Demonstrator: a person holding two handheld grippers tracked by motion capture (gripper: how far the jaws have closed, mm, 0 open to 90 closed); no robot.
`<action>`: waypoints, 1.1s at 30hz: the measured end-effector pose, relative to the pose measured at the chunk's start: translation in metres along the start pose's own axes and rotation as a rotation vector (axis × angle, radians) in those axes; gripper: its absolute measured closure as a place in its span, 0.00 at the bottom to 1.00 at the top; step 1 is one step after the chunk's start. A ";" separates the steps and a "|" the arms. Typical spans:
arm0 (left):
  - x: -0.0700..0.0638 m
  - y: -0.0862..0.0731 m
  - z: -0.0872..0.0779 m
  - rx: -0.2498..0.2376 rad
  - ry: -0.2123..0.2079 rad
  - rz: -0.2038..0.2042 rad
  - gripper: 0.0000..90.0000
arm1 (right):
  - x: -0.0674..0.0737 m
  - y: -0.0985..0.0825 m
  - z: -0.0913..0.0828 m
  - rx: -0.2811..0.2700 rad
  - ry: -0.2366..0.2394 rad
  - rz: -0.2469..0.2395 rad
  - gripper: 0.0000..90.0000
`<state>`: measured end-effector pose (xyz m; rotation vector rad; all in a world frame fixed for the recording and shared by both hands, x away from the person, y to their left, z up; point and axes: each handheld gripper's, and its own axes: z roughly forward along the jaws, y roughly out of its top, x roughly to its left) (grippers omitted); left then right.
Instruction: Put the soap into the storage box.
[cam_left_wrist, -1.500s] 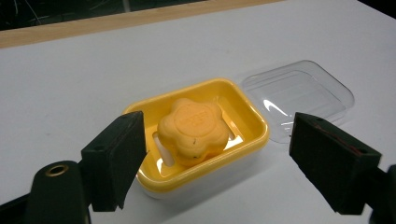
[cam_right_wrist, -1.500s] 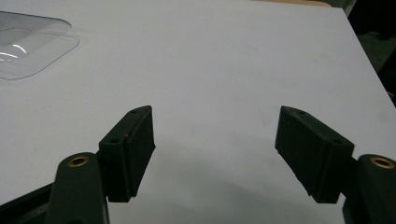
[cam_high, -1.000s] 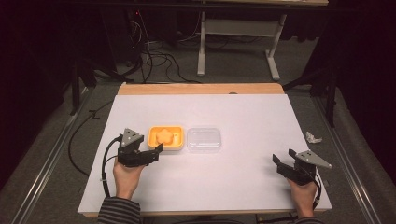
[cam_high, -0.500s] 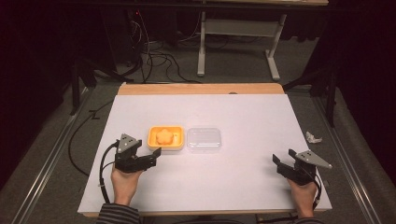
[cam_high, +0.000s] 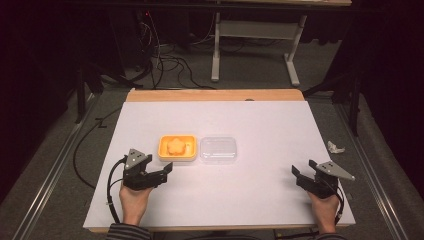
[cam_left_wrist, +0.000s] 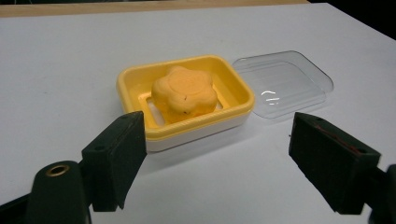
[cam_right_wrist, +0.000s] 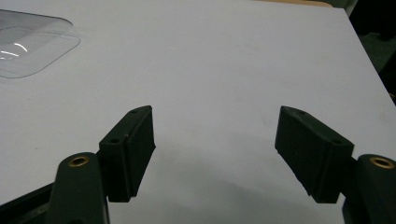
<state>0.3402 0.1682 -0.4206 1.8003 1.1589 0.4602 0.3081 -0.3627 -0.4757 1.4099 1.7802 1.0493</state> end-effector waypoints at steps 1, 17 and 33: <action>0.000 0.000 0.000 0.002 0.001 0.002 0.22 | 0.000 0.000 0.000 0.002 0.000 0.003 0.32; -0.008 -0.008 0.004 0.023 0.001 0.021 0.22 | 0.000 0.000 0.000 0.003 0.000 0.005 0.32; -0.023 -0.018 0.020 0.063 -0.014 0.068 0.22 | 0.000 0.000 0.000 0.006 0.001 0.002 0.32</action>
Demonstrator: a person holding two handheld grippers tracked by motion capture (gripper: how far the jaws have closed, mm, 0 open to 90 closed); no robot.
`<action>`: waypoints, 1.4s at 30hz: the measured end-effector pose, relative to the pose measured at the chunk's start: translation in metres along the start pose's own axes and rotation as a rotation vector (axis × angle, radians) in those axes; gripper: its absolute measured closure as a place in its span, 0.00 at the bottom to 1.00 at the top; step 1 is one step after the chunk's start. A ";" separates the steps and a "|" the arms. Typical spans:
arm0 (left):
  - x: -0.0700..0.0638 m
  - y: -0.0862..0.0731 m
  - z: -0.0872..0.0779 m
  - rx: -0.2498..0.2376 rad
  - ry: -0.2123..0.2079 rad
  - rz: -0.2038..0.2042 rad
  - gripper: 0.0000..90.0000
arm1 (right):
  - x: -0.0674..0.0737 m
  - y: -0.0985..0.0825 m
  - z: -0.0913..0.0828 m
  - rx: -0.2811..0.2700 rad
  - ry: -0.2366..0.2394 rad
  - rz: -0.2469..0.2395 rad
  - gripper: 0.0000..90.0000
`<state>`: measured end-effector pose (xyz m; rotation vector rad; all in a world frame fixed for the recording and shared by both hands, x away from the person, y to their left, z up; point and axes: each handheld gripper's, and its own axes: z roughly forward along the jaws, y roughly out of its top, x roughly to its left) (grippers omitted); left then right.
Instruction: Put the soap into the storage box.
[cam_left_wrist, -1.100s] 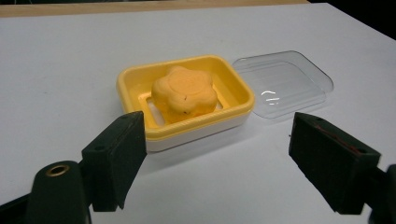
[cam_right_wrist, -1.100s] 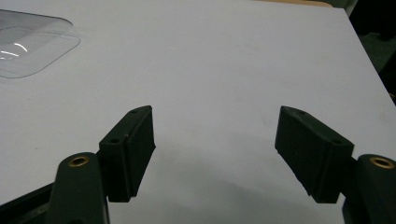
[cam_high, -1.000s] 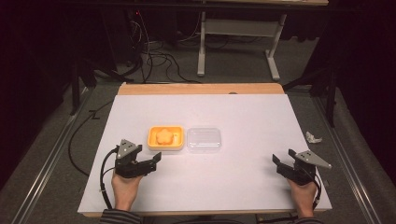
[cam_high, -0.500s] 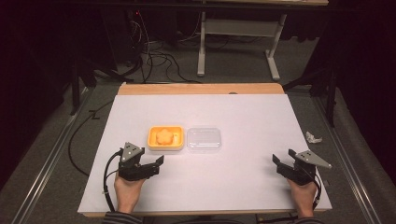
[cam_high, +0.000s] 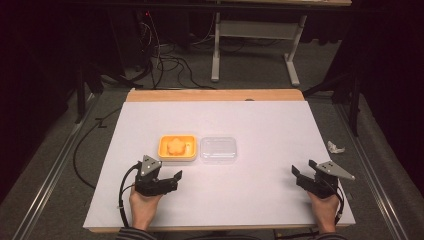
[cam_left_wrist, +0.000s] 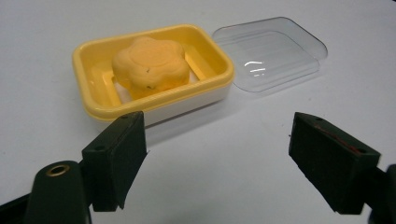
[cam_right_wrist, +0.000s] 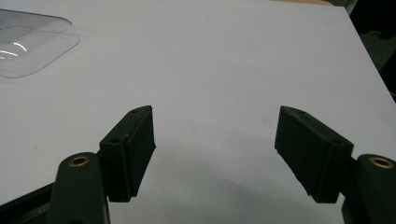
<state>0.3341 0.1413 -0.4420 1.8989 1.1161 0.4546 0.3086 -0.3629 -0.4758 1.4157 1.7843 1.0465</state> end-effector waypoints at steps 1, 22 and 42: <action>-0.001 0.000 0.001 0.004 -0.001 0.005 0.22 | 0.000 0.000 0.000 0.001 0.000 -0.001 0.32; -0.014 -0.008 0.022 0.039 0.001 0.054 0.22 | 0.000 0.000 0.000 0.001 0.001 -0.002 0.32; -0.021 -0.016 0.041 0.052 0.031 0.086 0.22 | 0.000 0.000 0.000 0.001 0.001 -0.005 0.32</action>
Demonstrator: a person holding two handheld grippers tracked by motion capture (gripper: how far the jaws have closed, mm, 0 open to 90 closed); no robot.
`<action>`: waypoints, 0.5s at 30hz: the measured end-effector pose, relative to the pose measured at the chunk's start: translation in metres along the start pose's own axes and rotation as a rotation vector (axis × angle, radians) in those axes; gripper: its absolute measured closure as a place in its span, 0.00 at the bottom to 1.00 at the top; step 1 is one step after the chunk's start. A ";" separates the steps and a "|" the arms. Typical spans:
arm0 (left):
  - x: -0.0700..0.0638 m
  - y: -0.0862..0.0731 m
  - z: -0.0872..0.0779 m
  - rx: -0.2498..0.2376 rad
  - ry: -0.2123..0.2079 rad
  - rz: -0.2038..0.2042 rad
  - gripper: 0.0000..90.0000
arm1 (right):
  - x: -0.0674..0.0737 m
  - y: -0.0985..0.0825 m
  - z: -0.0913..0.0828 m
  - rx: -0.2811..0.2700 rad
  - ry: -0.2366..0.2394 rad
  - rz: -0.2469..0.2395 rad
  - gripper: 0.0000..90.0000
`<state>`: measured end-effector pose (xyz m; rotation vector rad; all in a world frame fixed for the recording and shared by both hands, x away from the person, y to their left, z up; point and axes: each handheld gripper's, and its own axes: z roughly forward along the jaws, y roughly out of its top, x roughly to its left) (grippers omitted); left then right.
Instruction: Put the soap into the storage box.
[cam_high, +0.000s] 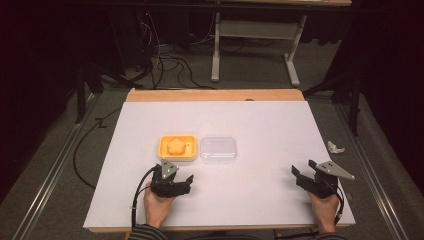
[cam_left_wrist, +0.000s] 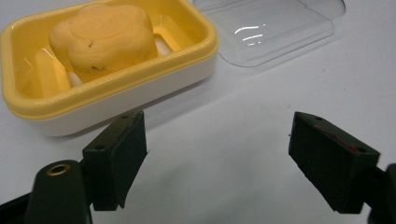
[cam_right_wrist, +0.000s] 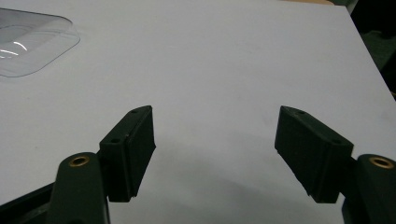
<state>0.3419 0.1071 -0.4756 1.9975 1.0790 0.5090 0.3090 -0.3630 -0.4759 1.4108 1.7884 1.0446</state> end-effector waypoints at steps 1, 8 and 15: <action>-0.001 0.000 0.001 0.002 -0.003 0.002 0.22 | 0.000 0.000 0.000 0.000 -0.001 0.000 0.32; -0.003 0.000 0.006 -0.002 0.014 0.010 0.22 | 0.000 0.000 0.000 0.000 -0.001 0.003 0.32; -0.006 -0.002 0.012 0.002 0.021 0.022 0.21 | 0.000 0.000 0.000 0.000 0.001 0.004 0.32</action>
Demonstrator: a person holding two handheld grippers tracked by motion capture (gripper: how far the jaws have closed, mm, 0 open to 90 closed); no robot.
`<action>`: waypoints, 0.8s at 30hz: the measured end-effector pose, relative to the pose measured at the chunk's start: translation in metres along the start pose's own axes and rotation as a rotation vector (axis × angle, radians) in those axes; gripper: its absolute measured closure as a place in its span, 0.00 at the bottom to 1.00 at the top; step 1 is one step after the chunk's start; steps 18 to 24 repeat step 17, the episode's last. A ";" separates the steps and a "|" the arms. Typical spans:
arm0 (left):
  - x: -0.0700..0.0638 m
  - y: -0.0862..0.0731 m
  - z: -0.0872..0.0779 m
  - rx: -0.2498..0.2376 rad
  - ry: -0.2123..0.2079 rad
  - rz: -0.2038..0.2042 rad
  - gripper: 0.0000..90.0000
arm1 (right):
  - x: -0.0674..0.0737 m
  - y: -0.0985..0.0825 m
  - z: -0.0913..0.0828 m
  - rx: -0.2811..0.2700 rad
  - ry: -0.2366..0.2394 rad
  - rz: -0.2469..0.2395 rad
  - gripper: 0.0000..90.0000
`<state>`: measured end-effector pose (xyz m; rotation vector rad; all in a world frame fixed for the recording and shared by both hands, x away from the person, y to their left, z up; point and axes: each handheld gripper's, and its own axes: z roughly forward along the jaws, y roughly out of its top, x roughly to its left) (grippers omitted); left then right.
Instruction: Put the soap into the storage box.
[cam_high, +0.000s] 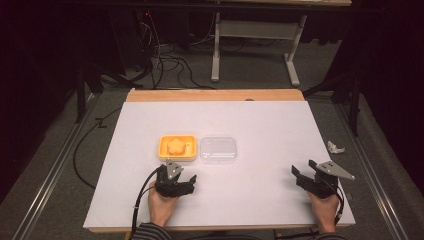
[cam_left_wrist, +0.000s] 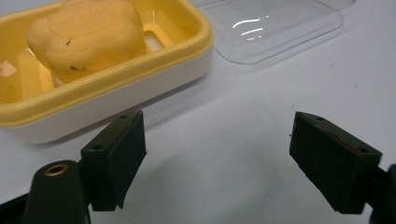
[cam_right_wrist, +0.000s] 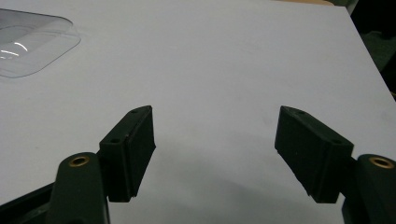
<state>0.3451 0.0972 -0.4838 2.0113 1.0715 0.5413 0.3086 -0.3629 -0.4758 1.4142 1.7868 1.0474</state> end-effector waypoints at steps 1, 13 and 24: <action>0.001 0.000 0.000 0.000 -0.001 -0.002 0.21 | 0.000 0.000 0.000 0.000 0.000 0.000 0.32; -0.002 -0.002 0.000 -0.005 0.010 0.015 0.19 | 0.000 0.000 0.000 -0.003 -0.001 0.001 0.32; -0.002 -0.002 -0.001 -0.007 0.013 0.022 0.18 | 0.000 0.000 -0.001 -0.005 -0.001 0.003 0.32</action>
